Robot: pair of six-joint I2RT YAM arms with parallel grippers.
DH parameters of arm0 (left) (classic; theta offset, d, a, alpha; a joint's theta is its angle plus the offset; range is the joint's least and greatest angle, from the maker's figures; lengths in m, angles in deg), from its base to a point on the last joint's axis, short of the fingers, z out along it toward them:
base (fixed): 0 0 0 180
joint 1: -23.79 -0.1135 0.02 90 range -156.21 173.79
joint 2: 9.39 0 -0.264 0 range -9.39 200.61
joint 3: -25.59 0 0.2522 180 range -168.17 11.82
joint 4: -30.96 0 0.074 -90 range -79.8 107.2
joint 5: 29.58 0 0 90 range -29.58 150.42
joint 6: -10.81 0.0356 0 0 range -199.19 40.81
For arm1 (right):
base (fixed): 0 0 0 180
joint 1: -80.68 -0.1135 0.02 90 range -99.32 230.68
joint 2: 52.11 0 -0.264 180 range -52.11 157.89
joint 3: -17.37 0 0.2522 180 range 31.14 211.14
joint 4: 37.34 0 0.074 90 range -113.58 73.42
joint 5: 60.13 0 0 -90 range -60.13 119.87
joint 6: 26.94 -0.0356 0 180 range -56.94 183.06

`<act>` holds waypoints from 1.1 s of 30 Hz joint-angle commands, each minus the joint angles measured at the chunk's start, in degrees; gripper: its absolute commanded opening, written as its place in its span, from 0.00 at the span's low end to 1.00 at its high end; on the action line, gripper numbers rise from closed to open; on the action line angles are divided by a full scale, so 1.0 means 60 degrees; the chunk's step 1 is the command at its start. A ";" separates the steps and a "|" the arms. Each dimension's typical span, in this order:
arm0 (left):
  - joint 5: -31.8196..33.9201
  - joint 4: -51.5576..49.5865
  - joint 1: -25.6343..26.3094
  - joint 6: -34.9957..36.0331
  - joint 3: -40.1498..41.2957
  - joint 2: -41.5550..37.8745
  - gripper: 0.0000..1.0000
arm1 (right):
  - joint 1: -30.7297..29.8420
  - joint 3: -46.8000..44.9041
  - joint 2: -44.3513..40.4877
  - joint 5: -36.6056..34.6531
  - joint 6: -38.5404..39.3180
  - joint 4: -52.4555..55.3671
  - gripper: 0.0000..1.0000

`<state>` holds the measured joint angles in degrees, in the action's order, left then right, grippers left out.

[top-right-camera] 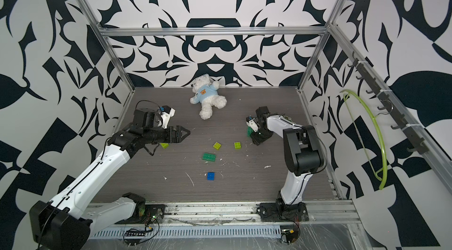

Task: Assemble a carrot with lego
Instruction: Pick up the lego brick from the center of the board, then assemble the lego brick with the lego brick.

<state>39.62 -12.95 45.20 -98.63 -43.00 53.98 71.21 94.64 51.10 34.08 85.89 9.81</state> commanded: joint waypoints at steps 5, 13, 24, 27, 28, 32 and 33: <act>0.0108 0.0016 -0.0004 0.0174 0.0136 -0.0045 0.92 | 0.0005 0.0222 -0.0292 -0.0134 -0.0117 0.0398 0.36; 0.0672 -0.0943 -0.0009 0.0929 -0.0133 -0.0329 0.96 | -0.1218 -0.0528 -0.3098 0.0252 -0.0645 0.1086 0.30; 0.0933 -0.1245 -0.1473 0.0387 -0.0248 -0.0367 0.96 | -0.6901 -0.0144 -0.4237 0.1282 -0.0106 0.1743 0.29; 0.1028 -0.1146 -0.1936 0.0200 -0.0153 -0.0411 0.96 | -0.7860 0.0088 -0.3491 0.0906 0.0205 0.1696 0.29; 0.1101 -0.1092 -0.2054 0.0151 -0.0085 -0.0439 0.96 | -0.8084 0.0141 -0.3245 0.0888 0.0280 0.1629 0.30; 0.1137 -0.0980 -0.2223 0.0091 0.0054 -0.0460 0.96 | -0.8417 0.0419 -0.2300 0.0792 0.0571 0.1555 0.29; 0.1124 -0.0947 -0.2225 0.0091 0.0074 -0.0443 0.96 | -0.8426 0.0473 -0.2148 0.0790 0.0606 0.1531 0.29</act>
<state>46.29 -19.05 32.10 -97.54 -43.03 52.15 20.98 94.27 37.27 40.26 87.49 18.33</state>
